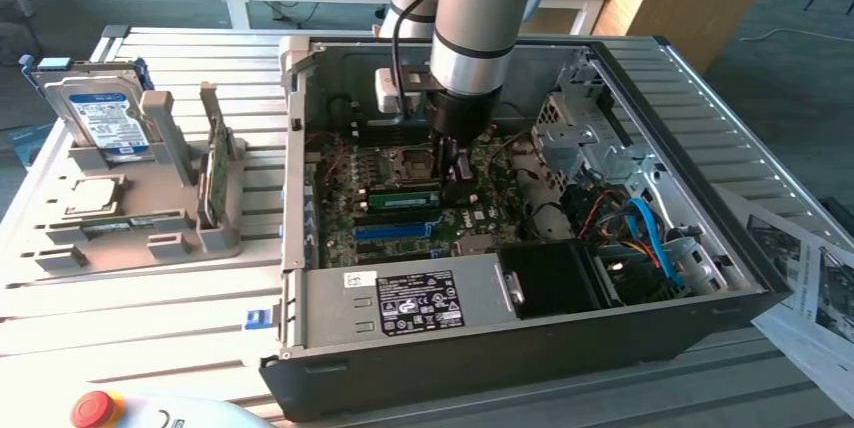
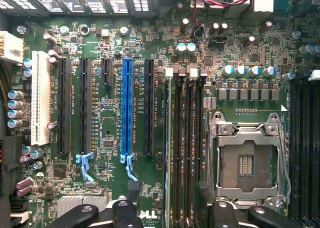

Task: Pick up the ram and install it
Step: 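Insert the ram into the slot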

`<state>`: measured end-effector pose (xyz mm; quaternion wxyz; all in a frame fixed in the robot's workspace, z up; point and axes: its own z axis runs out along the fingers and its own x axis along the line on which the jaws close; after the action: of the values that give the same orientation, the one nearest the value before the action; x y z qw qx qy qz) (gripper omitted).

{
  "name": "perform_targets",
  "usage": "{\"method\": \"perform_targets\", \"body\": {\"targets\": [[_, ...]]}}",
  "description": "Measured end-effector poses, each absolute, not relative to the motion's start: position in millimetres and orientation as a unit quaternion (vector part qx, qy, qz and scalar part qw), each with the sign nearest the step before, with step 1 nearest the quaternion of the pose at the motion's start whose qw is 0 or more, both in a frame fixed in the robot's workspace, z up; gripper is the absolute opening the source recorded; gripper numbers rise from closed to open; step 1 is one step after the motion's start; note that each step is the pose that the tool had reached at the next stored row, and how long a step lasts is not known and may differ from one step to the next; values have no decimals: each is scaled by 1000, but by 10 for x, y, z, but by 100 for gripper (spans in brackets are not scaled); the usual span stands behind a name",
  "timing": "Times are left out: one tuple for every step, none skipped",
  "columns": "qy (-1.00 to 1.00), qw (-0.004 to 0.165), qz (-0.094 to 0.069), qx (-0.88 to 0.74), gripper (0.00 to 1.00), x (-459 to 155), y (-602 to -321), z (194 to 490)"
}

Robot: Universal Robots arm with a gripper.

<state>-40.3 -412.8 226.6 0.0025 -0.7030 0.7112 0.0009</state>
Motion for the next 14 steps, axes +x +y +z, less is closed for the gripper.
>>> {"method": "perform_targets", "body": {"targets": [[711, 2, 1, -703, 55, -403, -4128, 2266], [711, 2, 0, -703, 55, -403, -4118, 2264], [711, 1, -1, -703, 53, -403, -4109, 2265], [711, 1, -1, -703, 53, -403, -4109, 2265], [711, 1, -1, -703, 46, -403, -4109, 2265], [711, 1, -1, -703, 46, -403, -4109, 2266], [711, 1, -1, -703, 46, -403, -4108, 2266], [711, 1, -1, -703, 46, -403, -4108, 2266], [711, 1, -1, -703, 46, -403, -4108, 2265], [711, 1, -1, -703, 46, -403, -4107, 2266], [711, 1, -1, -703, 46, -403, -4105, 2266], [711, 1, -1, -703, 46, -403, -4103, 2266], [711, 1, -1, -703, 46, -403, -4102, 2266], [711, 1, -1, -703, 46, -403, -4102, 2266]]}}
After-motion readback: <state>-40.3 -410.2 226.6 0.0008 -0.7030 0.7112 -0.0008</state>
